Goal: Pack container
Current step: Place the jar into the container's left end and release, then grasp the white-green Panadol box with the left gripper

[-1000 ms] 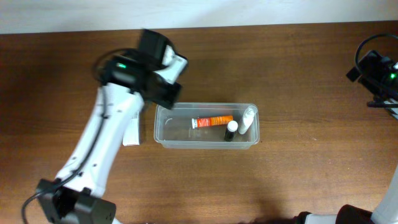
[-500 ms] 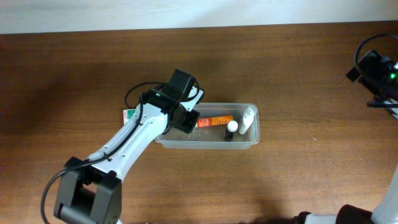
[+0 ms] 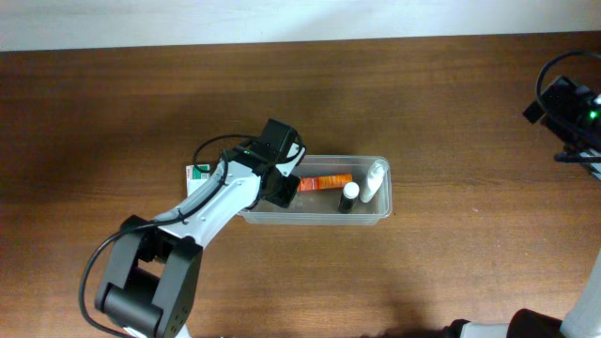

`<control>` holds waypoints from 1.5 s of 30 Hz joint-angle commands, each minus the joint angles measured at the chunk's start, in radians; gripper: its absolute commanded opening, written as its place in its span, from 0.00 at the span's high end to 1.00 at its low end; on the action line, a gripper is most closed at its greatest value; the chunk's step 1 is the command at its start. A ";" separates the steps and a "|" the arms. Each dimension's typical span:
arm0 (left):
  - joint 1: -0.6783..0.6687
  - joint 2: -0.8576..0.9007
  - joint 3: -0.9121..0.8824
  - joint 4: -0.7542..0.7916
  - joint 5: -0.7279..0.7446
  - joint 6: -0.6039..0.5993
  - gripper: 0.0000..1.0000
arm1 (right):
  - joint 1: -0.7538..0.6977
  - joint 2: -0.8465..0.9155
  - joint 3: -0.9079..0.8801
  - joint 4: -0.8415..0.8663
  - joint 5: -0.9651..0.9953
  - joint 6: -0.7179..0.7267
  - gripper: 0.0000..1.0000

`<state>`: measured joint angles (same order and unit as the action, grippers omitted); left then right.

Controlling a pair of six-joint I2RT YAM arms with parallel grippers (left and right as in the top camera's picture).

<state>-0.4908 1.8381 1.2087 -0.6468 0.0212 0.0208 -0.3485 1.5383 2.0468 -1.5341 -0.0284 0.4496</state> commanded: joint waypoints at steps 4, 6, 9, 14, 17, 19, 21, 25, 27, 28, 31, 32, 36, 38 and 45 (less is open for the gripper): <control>0.001 0.009 0.013 0.017 -0.018 -0.010 0.50 | -0.006 0.004 0.008 0.001 -0.005 0.004 0.02; 0.001 0.001 0.035 0.006 -0.017 -0.010 0.46 | -0.006 0.004 0.008 0.001 -0.005 0.004 0.02; 0.001 -0.030 0.092 -0.036 -0.018 -0.010 0.44 | -0.006 0.004 0.008 0.001 -0.005 0.004 0.02; 0.005 -0.113 0.230 -0.161 -0.019 -0.010 0.43 | -0.006 0.004 0.008 0.001 -0.005 0.005 0.02; 0.005 -0.174 0.311 -0.269 -0.063 -0.010 0.43 | -0.006 0.004 0.008 0.001 -0.005 0.004 0.02; 0.013 -0.210 0.341 -0.337 -0.130 -0.012 0.38 | -0.006 0.004 0.008 0.001 -0.005 0.004 0.02; 0.045 -0.242 0.345 -0.405 -0.202 -0.064 0.28 | -0.006 0.004 0.008 0.001 -0.005 0.004 0.02; 0.182 -0.249 0.343 -0.547 -0.191 -0.107 0.22 | -0.006 0.004 0.008 0.001 -0.005 0.005 0.02; 0.260 -0.235 0.333 -0.588 -0.150 -0.115 0.22 | -0.006 0.004 0.008 0.001 -0.005 0.004 0.02; 0.299 -0.227 0.322 -0.593 -0.114 -0.115 0.22 | -0.006 0.004 0.008 0.001 -0.005 0.004 0.02; 0.384 -0.185 0.276 -0.579 -0.048 -0.115 0.23 | -0.006 0.004 0.008 0.001 -0.005 0.004 0.01; 0.401 -0.169 0.259 -0.568 -0.045 -0.114 0.23 | -0.006 0.004 0.008 0.001 -0.005 0.004 0.02; 0.430 -0.084 0.195 -0.499 -0.042 -0.109 0.22 | -0.006 0.004 0.008 0.001 -0.005 0.004 0.02; 0.429 -0.035 0.175 -0.463 -0.042 -0.091 0.22 | -0.006 0.004 0.008 0.001 -0.005 0.004 0.02; 0.439 0.152 0.166 -0.404 -0.043 -0.081 0.28 | -0.006 0.004 0.008 0.001 -0.005 0.004 0.02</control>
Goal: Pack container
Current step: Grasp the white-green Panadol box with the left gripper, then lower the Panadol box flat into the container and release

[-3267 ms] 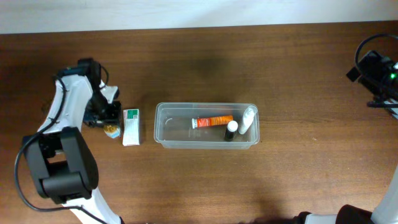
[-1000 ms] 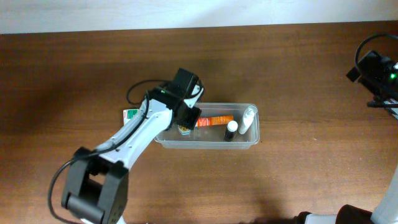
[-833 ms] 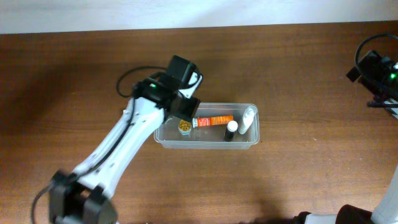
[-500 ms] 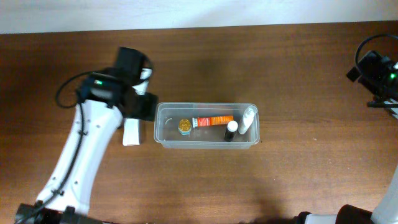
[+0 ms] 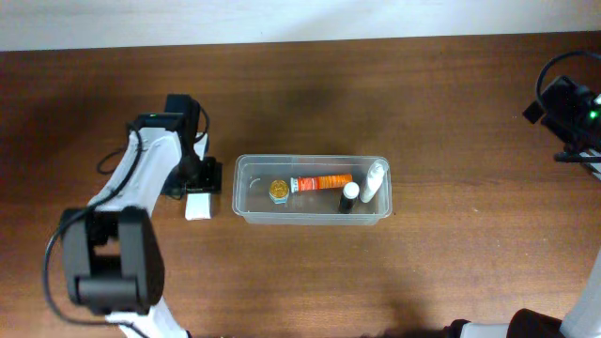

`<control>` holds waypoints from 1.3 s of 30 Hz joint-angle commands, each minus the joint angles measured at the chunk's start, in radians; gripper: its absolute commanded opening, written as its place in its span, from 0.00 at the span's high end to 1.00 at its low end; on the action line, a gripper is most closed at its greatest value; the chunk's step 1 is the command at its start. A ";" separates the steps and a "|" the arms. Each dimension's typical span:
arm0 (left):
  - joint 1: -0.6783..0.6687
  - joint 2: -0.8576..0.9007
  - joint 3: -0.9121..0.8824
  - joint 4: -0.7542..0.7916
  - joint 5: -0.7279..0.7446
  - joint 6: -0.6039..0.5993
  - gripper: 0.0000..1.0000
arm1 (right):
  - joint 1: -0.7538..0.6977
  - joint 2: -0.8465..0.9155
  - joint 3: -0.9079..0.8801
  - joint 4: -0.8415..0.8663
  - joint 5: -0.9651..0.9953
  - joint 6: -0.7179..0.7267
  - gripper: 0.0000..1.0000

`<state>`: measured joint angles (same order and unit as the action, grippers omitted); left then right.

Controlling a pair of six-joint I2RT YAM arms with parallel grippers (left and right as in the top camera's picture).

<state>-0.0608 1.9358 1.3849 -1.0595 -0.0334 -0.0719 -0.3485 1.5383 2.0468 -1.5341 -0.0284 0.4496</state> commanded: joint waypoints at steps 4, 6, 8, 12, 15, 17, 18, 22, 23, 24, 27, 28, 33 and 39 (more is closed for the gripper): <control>0.010 0.129 -0.010 0.037 0.012 0.012 0.33 | -0.006 0.004 0.008 0.001 -0.005 0.004 0.02; 0.010 0.143 -0.010 0.046 0.012 0.012 0.36 | -0.006 0.004 0.008 0.001 -0.005 0.004 0.02; 0.010 0.144 -0.010 0.049 0.011 0.012 0.39 | -0.006 0.004 0.008 0.001 -0.005 0.004 0.02; 0.010 0.141 -0.010 0.050 0.011 0.020 0.47 | -0.006 0.004 0.008 0.001 -0.005 0.004 0.02; 0.010 0.123 0.004 0.037 0.008 0.058 0.51 | -0.006 0.004 0.008 0.001 -0.005 0.004 0.02; 0.010 0.090 0.029 0.016 0.007 0.087 0.55 | -0.006 0.004 0.008 0.001 -0.005 0.004 0.02; 0.010 0.070 0.044 0.003 0.002 0.092 0.57 | -0.006 0.004 0.008 0.001 -0.005 0.004 0.02; 0.009 -0.047 0.145 -0.083 -0.022 0.116 0.57 | -0.006 0.004 0.008 0.001 -0.005 0.004 0.02; 0.005 -0.082 0.180 -0.114 -0.022 0.127 0.57 | -0.006 0.004 0.008 0.001 -0.005 0.004 0.02; -0.001 -0.117 0.215 -0.144 -0.020 0.135 0.57 | -0.006 0.004 0.008 0.001 -0.005 0.004 0.02; -0.041 -0.219 0.295 -0.198 0.021 0.198 0.57 | -0.006 0.004 0.008 0.001 -0.005 0.004 0.02; -0.063 -0.255 0.310 -0.198 0.039 0.222 0.57 | -0.006 0.004 0.008 0.001 -0.005 0.004 0.02; -0.215 -0.376 0.315 -0.143 0.127 0.401 0.57 | -0.005 0.004 0.008 0.001 -0.005 0.004 0.02; -0.391 -0.346 0.285 -0.134 0.128 0.676 0.57 | -0.006 0.004 0.008 0.001 -0.005 0.004 0.02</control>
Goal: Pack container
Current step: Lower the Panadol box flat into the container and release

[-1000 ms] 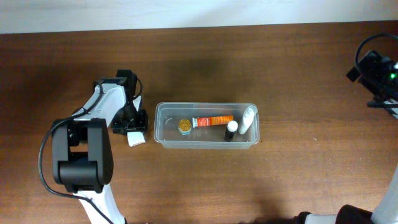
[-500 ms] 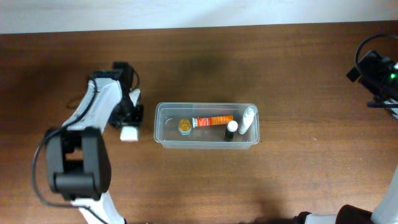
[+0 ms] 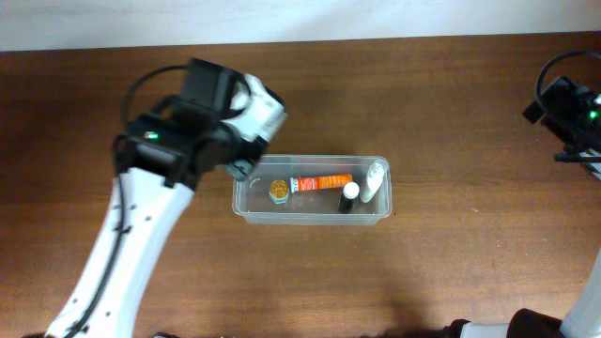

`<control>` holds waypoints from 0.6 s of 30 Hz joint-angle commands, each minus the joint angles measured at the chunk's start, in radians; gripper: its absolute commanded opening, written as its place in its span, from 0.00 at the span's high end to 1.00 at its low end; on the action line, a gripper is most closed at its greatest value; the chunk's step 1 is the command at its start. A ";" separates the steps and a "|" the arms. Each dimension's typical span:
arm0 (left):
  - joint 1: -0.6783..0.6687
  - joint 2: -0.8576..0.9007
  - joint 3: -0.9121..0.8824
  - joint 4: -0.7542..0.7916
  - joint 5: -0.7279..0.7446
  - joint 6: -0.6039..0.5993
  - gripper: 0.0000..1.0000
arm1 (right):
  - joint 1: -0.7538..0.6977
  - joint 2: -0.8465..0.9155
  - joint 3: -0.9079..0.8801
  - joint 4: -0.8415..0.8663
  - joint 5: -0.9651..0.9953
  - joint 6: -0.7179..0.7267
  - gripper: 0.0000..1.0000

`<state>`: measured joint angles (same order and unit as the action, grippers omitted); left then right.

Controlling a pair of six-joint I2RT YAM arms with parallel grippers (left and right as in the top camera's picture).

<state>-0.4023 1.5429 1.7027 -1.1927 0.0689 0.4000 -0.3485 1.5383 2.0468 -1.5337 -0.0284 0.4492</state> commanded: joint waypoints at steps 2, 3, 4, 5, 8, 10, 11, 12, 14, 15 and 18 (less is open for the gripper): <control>-0.088 0.081 -0.065 0.000 0.026 0.290 0.57 | -0.006 0.004 0.008 0.001 -0.005 0.005 0.02; -0.096 0.092 -0.074 0.003 0.026 0.309 0.57 | -0.006 0.004 0.008 0.001 -0.005 0.005 0.02; -0.108 0.111 -0.090 0.004 0.026 0.341 0.57 | -0.006 0.004 0.008 0.001 -0.005 0.005 0.02; -0.118 0.130 -0.098 0.005 0.026 0.365 0.57 | -0.006 0.004 0.008 0.001 -0.005 0.005 0.02; -0.146 0.198 -0.102 0.003 0.048 0.444 0.53 | -0.006 0.004 0.008 0.001 -0.005 0.005 0.02; -0.159 0.235 -0.102 0.004 0.048 0.479 0.53 | -0.006 0.004 0.008 0.001 -0.005 0.005 0.02; -0.163 0.254 -0.102 0.004 0.048 0.495 0.53 | -0.006 0.004 0.008 0.000 -0.005 0.005 0.02; -0.167 0.270 -0.102 0.005 0.048 0.506 0.52 | -0.006 0.004 0.008 0.001 -0.005 0.005 0.02; -0.171 0.299 -0.102 0.006 0.053 0.528 0.51 | -0.006 0.004 0.008 0.001 -0.005 0.005 0.02; -0.173 0.315 -0.102 0.005 0.060 0.539 0.50 | -0.006 0.004 0.008 0.001 -0.005 0.005 0.02; -0.174 0.354 -0.102 0.001 0.070 0.537 0.46 | -0.006 0.004 0.008 0.001 -0.005 0.005 0.02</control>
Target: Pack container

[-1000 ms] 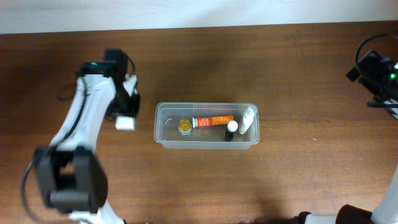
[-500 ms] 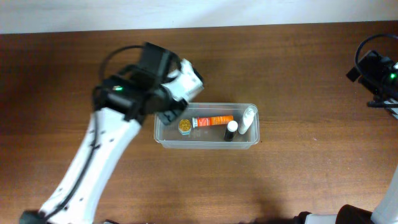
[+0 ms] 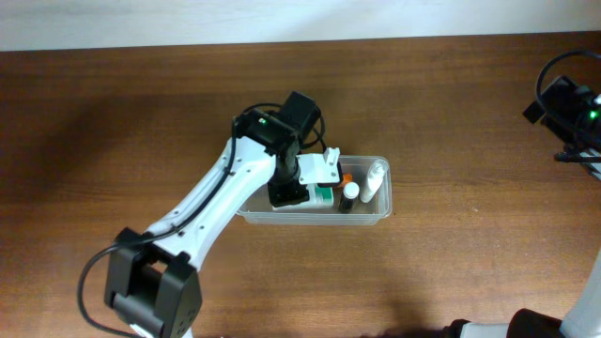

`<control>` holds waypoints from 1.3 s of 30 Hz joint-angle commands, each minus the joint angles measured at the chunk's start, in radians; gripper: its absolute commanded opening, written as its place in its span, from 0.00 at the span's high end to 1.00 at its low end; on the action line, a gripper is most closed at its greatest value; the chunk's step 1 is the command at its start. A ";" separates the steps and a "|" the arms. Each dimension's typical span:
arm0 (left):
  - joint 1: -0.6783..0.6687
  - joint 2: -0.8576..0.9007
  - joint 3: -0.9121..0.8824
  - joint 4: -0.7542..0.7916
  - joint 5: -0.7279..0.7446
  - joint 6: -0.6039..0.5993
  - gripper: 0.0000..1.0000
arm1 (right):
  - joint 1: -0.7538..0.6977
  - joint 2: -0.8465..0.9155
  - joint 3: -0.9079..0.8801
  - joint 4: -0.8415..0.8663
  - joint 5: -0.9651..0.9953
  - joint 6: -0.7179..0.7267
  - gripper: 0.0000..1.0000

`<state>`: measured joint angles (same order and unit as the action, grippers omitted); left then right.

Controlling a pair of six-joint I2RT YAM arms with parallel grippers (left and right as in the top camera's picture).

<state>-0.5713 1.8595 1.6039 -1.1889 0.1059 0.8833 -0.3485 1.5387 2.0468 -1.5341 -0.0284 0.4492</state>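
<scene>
The clear plastic container (image 3: 380, 214) lies mid-table. My left gripper (image 3: 317, 184) reaches into its middle from the left and looks shut on a white box with a green label (image 3: 324, 194), held tilted inside the container. Just right of the box stand a small dark bottle with a white cap (image 3: 349, 192) and a white bottle (image 3: 376, 178) leaning at the right end. Only a sliver of an orange tube (image 3: 346, 176) shows behind the box. My right arm (image 3: 568, 105) stays at the table's far right edge, and its fingers cannot be made out.
The brown wooden table (image 3: 451, 272) carries nothing else that shows. A pale wall strip (image 3: 282, 19) runs along the far edge. The left arm's links (image 3: 202, 216) stretch from the front left up to the container.
My left arm was raised close to the camera over the container's left end. Now it is lowered into the container's middle with the white and green box, covering the gold-lidded item and most of the orange tube.
At first my left gripper was inside the container's left end, with the white and green box lying on the table left of it. Then a gold-lidded item lay in the container and the gripper was at the box. The arm then stood high; now the box is inside.
</scene>
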 commanded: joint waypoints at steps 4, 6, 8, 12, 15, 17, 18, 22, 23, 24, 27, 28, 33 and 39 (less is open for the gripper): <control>-0.005 0.059 -0.003 -0.016 0.008 0.041 0.43 | -0.006 0.003 0.008 0.001 -0.005 0.005 0.02; -0.005 0.053 0.009 -0.016 -0.034 -0.002 0.42 | -0.006 0.003 0.008 0.001 -0.005 0.005 0.02; -0.005 0.043 0.037 -0.016 -0.071 -0.055 0.41 | -0.006 0.003 0.008 0.001 -0.005 0.005 0.02; 0.005 0.002 0.133 -0.058 -0.127 -0.155 0.41 | -0.006 0.003 0.008 0.001 -0.005 0.005 0.02; 0.024 -0.055 0.205 -0.093 -0.161 -0.208 0.41 | -0.006 0.003 0.008 0.001 -0.005 0.005 0.02; 0.047 -0.107 0.227 -0.098 -0.194 -0.249 0.41 | -0.006 0.003 0.008 0.001 -0.005 0.005 0.02; 0.061 -0.132 0.228 -0.098 -0.214 -0.271 0.40 | -0.006 0.003 0.008 0.001 -0.005 0.005 0.02; 0.167 -0.254 0.228 -0.069 -0.265 -0.388 0.36 | -0.006 0.003 0.008 0.001 -0.005 0.005 0.02; 0.188 -0.269 0.228 -0.062 -0.265 -0.412 0.36 | -0.006 0.003 0.008 0.001 -0.005 0.005 0.02; 0.229 -0.296 0.228 -0.050 -0.265 -0.466 0.34 | -0.006 0.003 0.008 0.001 -0.005 0.005 0.02; 0.360 -0.362 0.228 -0.035 -0.264 -0.632 0.25 | -0.006 0.003 0.008 0.001 -0.005 0.005 0.02; 0.414 -0.382 0.228 -0.035 -0.264 -0.699 0.14 | -0.006 0.003 0.008 0.001 -0.005 0.005 0.02; 0.605 -0.433 0.228 -0.073 -0.260 -0.914 0.01 | -0.006 0.003 0.008 0.001 -0.005 0.005 0.02; 0.654 -0.433 0.228 -0.076 -0.257 -0.925 0.01 | -0.006 0.003 0.008 0.001 -0.005 0.005 0.02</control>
<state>0.0788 1.4322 1.8198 -1.2652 -0.1551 0.0235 -0.3485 1.5387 2.0468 -1.5341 -0.0284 0.4496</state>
